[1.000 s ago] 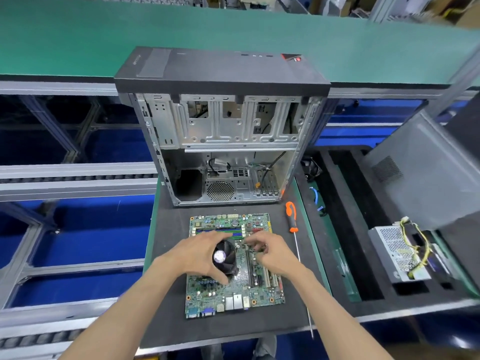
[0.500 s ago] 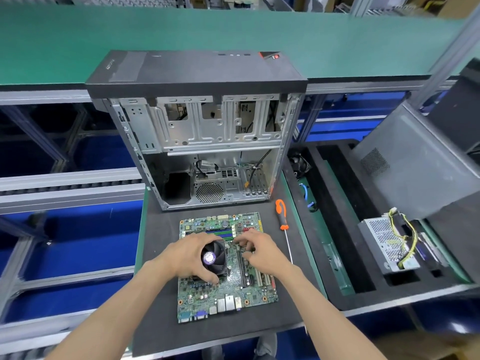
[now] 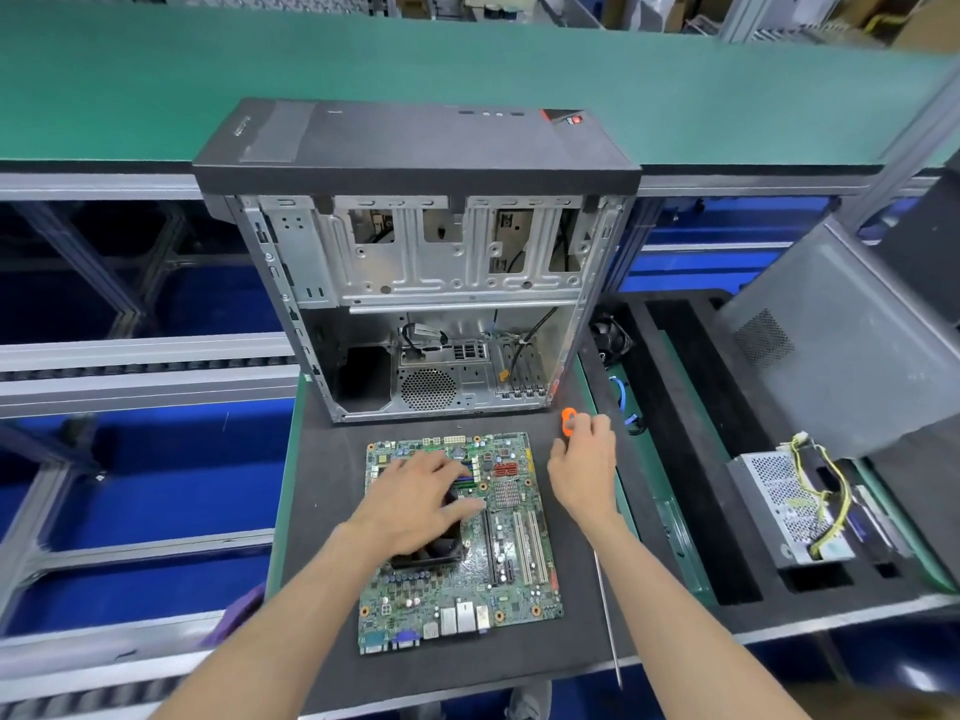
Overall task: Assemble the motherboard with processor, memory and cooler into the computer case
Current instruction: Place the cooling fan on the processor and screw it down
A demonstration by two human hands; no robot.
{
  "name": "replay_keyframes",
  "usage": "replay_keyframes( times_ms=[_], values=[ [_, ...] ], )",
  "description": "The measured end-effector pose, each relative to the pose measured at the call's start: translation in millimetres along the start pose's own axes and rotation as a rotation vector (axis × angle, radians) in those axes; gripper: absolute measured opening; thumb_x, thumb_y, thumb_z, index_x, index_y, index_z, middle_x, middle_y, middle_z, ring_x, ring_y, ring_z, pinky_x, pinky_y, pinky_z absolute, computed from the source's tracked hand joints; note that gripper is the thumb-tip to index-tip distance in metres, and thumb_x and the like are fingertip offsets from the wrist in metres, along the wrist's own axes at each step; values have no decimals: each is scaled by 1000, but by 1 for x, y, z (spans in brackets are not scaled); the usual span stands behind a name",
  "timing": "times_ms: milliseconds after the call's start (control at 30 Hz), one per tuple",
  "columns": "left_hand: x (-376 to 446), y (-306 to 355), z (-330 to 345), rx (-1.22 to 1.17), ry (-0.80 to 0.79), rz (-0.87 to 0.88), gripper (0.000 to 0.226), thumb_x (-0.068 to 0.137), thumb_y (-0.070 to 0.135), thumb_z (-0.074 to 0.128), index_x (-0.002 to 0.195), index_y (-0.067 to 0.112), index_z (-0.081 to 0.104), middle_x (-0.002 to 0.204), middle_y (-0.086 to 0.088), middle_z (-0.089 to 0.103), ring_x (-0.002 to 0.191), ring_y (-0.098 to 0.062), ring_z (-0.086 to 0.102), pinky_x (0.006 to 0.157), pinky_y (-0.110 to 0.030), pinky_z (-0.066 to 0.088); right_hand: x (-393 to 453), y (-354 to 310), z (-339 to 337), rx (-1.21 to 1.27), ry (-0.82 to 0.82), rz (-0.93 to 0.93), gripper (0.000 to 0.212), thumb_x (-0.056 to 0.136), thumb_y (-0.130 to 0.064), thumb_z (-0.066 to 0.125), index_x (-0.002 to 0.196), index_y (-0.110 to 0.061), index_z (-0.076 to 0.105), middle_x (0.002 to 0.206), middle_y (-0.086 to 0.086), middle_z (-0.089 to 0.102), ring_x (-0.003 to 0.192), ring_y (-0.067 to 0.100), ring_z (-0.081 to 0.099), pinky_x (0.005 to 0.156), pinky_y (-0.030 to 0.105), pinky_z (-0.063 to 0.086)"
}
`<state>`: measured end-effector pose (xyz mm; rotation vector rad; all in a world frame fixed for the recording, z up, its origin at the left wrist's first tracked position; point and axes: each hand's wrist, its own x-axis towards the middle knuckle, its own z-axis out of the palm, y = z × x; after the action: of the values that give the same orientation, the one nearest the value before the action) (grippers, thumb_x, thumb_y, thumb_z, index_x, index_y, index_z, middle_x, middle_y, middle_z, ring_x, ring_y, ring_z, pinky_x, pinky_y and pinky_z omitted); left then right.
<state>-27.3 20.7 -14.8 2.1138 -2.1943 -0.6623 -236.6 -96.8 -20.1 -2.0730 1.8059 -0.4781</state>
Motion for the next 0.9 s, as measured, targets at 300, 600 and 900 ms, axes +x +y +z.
replay_keyframes(
  times_ms=[300,600,900],
  values=[
    [3,4,23,194,177,-17,58,99,60,9,117,29,55,117,6,57,106,-22,51,91,-42,40,12,10,12,-100,-168,157,34,92,-1,56,121,-3,38,121,23,51,106,40,51,83,41,40],
    [3,3,22,147,215,24,43,101,57,18,103,34,53,103,14,62,97,-17,52,81,-38,39,-9,-44,-50,463,72,-73,53,90,-7,45,134,-36,39,72,-2,53,58,18,49,56,39,41],
    [6,-9,7,-363,25,-23,21,91,51,53,112,48,55,102,23,65,99,-2,53,81,-32,45,-13,-140,-101,985,108,-298,28,96,-34,59,80,-15,47,61,-1,32,53,27,28,50,41,29]
  ],
)
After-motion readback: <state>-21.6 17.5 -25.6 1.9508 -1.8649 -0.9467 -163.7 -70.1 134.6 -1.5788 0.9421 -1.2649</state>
